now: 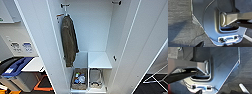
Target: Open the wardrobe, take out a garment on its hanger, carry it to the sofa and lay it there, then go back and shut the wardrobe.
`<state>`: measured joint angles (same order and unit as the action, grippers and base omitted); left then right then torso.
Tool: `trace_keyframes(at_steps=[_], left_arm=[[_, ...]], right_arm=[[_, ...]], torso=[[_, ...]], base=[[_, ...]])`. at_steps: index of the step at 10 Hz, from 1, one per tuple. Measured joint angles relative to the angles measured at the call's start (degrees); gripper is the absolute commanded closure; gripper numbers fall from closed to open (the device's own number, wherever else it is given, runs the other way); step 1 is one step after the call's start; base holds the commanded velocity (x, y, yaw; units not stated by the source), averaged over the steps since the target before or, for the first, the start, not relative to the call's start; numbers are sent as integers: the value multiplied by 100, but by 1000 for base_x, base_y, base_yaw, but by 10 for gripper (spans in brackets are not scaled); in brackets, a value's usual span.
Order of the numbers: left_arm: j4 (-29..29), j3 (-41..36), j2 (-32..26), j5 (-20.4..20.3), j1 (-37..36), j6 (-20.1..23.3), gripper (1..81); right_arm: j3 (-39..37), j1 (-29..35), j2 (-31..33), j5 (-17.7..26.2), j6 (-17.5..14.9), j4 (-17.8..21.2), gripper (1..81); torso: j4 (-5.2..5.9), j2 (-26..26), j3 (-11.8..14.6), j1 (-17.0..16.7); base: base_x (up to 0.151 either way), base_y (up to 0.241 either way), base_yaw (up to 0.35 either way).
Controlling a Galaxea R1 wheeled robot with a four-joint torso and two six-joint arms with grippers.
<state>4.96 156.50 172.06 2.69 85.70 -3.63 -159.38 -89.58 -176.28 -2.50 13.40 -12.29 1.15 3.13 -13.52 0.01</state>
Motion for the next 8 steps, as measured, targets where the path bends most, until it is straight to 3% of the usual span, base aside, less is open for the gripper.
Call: trace_keyframes(at_steps=[1, 2, 3, 5, 8], left_arm=[[-205, 28, 0, -79, -62, 138, 10], [-188, 59, -1, -74, -137, 216, 10], [38, 66, 2, -63, -169, 258, 10], [267, 83, 62, -85, -158, 339, 10], [283, 80, 94, -94, -117, 341, 10]], right_arm=[[6, -30, 12, 61, -1065, 1095, 10], [10, -37, 12, -80, -1634, 1766, 10], [21, 7, 12, -171, -1920, 2138, 10], [43, 90, 43, -273, -2000, 2315, 10], [41, 2, 43, -243, -2000, 2322, 10]], torso=[[0, 0, 0, 0], [0, 0, 0, 0], [0, 0, 5, 0], [0, 0, 172, 2], [0, 2, 763, -1]], base=[[0, 0, 0], [0, 0, 0], [0, 0, 0], [0, 0, 0], [0, 0, 0]])
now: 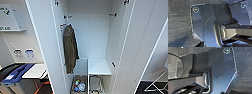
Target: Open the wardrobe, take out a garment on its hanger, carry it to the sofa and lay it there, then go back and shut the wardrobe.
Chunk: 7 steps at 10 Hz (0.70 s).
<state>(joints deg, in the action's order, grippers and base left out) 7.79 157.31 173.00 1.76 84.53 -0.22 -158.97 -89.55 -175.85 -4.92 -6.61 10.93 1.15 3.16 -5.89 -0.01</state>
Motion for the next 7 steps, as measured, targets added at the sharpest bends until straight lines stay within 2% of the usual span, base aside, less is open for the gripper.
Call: trace_keyframes(at_steps=[1, 3, 7], left_arm=[[12, 0, 0, 0, 17, 0, 10], [15, -4, 0, 17, 74, 1, 10], [20, -4, 0, 17, 78, 1, 10]], right_arm=[[0, 2, 0, 2, -4, 0, 10], [0, -27, 0, 20, -9, 2, 10], [0, -44, 0, 13, -20, 6, 10]], torso=[[0, 2, 127, -5], [0, 6, 206, -5], [0, 6, 197, -5]], base=[[0, 0, 0], [0, 0, 0], [0, 0, 0]])
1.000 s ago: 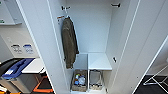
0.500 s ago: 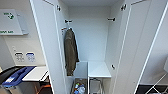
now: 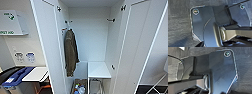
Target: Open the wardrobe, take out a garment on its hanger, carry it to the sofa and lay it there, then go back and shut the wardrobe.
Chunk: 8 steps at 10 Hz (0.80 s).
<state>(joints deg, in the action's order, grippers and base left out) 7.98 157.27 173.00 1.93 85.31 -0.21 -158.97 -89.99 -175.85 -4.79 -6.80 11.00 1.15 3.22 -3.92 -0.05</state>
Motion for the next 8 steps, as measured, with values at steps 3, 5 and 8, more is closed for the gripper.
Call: trace_keyframes(at_steps=[3, 5, 8], left_arm=[[33, -5, 0, 33, 68, 0, 10], [39, -11, 2, 7, -13, 2, 10], [39, -11, 2, 2, 16, 2, 10]], right_arm=[[1, -85, -1, -2, -6, 16, 10], [0, -35, -1, -13, -6, 22, 10], [0, -22, -1, -9, -6, 29, 10]], torso=[[0, 9, 4, -6], [0, 9, 4, 2], [0, 9, 4, 5]], base=[[79, 0, 0], [101, 0, 0], [113, 0, 0]])
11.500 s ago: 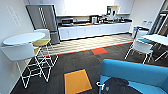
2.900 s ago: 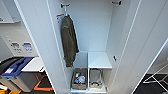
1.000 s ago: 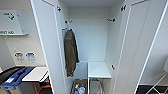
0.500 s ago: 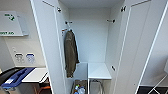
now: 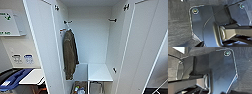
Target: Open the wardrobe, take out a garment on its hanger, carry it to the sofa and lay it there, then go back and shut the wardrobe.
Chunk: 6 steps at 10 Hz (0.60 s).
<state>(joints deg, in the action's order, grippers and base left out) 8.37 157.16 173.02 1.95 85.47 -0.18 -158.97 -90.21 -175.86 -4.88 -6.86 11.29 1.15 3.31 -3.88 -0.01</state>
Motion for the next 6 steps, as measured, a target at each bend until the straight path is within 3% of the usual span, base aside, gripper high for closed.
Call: trace_keyframes(at_steps=[6], left_arm=[[2, -5, -2, -6, 0, 0, 10]], right_arm=[[1, 5, -2, -2, 0, 1, 10]], torso=[[0, 0, 0, 0]], base=[[112, 0, 0]])
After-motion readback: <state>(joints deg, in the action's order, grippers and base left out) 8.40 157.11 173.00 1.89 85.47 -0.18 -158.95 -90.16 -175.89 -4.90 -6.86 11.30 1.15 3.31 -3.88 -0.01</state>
